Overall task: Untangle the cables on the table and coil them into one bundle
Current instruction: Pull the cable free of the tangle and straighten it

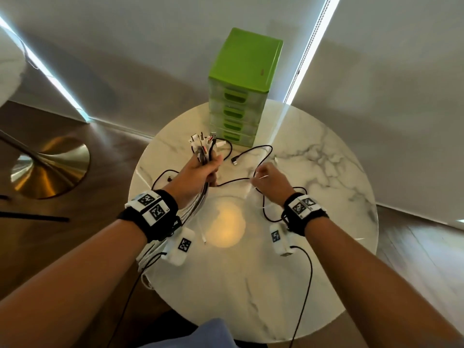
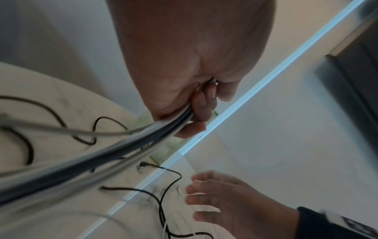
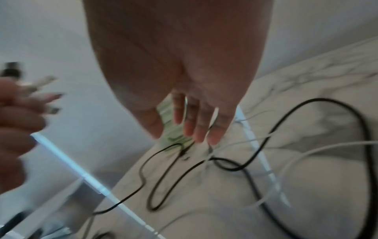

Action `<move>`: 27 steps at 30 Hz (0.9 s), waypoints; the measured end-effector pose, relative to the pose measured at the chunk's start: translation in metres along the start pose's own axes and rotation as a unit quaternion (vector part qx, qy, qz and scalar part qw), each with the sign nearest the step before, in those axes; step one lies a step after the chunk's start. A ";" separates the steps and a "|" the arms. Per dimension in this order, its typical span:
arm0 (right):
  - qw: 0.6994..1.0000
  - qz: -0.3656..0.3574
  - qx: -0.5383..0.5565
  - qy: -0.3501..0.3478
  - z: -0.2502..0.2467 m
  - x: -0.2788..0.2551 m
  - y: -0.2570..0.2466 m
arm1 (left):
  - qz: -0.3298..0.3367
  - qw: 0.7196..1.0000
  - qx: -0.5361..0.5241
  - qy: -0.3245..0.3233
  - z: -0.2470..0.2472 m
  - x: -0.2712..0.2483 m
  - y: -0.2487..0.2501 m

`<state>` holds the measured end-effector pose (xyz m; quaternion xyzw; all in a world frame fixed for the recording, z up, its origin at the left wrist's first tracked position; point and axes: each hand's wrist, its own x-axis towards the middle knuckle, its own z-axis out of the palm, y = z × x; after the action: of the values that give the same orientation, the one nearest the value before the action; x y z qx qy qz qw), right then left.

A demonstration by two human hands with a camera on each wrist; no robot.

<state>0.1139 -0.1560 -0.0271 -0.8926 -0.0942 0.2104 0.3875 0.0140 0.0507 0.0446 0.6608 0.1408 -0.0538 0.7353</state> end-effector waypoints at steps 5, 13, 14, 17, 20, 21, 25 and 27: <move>0.980 0.158 -0.105 0.063 -0.026 0.032 0.061 | -0.042 0.998 0.017 0.041 0.017 0.013 -0.024; 0.979 0.161 -0.108 0.056 -0.026 0.054 0.063 | -0.070 0.991 0.109 0.040 0.043 0.017 -0.045; 0.985 0.133 -0.087 0.063 -0.029 0.054 0.059 | -0.077 0.991 0.102 0.037 0.044 0.018 -0.048; 0.991 0.068 0.010 0.118 -0.041 0.041 0.034 | -0.083 0.993 0.077 0.026 0.044 0.018 -0.052; 0.982 -0.022 0.123 0.140 -0.046 0.012 -0.005 | -0.086 0.995 0.009 0.053 0.045 0.017 -0.049; 0.979 -0.066 0.129 0.146 -0.046 0.003 -0.017 | -0.094 0.993 -0.035 0.063 0.047 0.017 -0.048; 0.962 -0.206 0.121 0.133 -0.041 -0.034 -0.049 | -0.155 0.961 -0.210 0.091 0.048 0.018 -0.043; 0.968 -0.209 0.114 0.072 -0.029 -0.050 -0.057 | -0.152 0.955 -0.241 0.084 0.046 0.015 -0.041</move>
<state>0.0816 -0.1525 0.0477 -0.8157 -0.2258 0.0689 0.5281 0.0234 0.0015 0.0051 0.4366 0.3100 -0.0738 0.8414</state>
